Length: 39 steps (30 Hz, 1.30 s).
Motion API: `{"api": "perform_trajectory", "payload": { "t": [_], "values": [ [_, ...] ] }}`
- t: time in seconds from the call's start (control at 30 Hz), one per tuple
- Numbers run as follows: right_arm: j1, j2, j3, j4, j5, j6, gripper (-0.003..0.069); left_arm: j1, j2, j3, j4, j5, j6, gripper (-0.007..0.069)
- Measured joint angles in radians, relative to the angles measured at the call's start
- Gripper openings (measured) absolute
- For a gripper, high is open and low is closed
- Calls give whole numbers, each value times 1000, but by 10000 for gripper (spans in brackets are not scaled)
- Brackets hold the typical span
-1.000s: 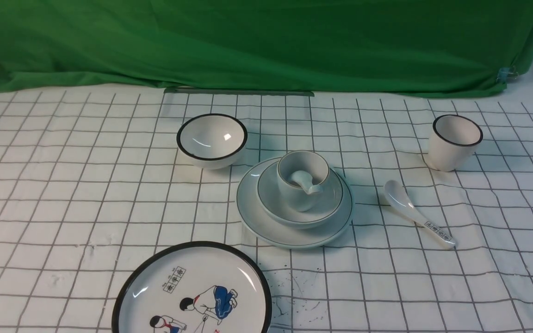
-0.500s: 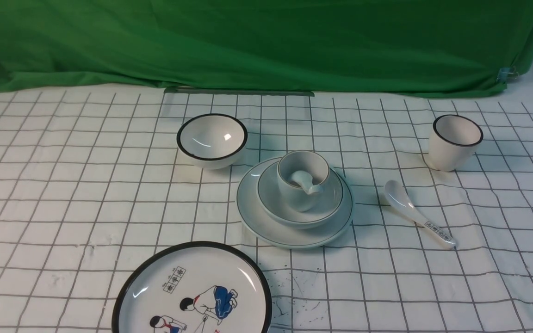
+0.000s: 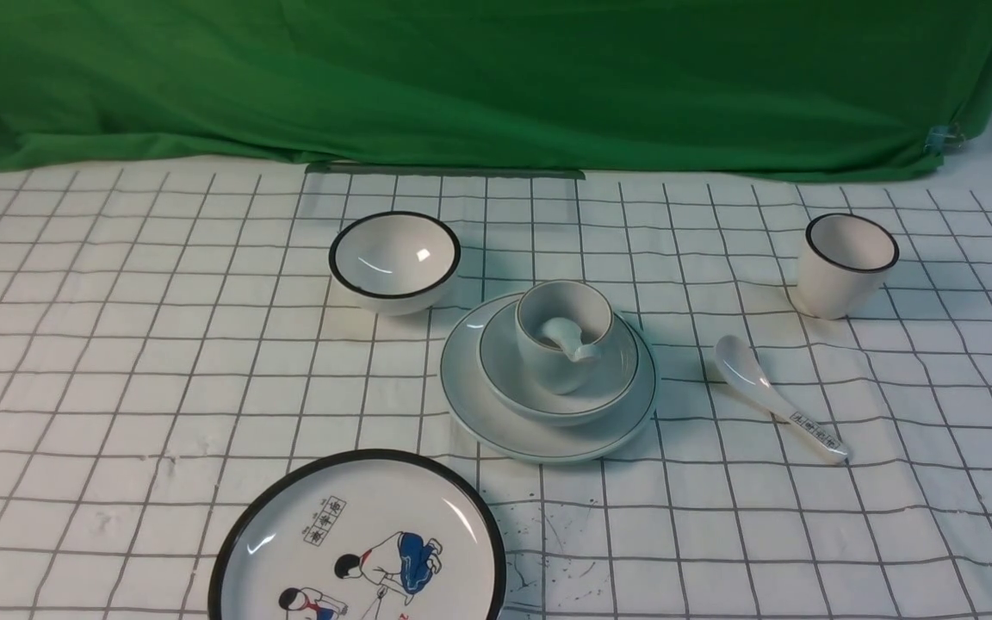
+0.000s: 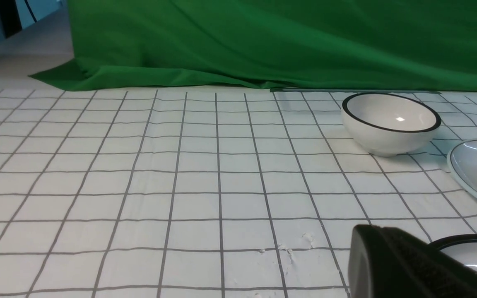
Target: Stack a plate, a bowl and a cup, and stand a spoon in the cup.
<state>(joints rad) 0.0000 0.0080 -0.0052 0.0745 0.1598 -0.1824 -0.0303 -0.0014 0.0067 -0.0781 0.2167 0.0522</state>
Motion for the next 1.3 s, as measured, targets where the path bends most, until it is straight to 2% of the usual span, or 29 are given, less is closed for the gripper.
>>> {"api": "perform_trajectory", "payload": {
  "t": [0.13, 1.3],
  "values": [
    [-29, -5, 14, -1, 89, -6, 238, 0, 0, 0, 1, 1, 0, 1],
    [-29, -6, 14, 2, 94, -14, 238, 0, 0, 0, 12, -2, 0, 2]
  ]
}}
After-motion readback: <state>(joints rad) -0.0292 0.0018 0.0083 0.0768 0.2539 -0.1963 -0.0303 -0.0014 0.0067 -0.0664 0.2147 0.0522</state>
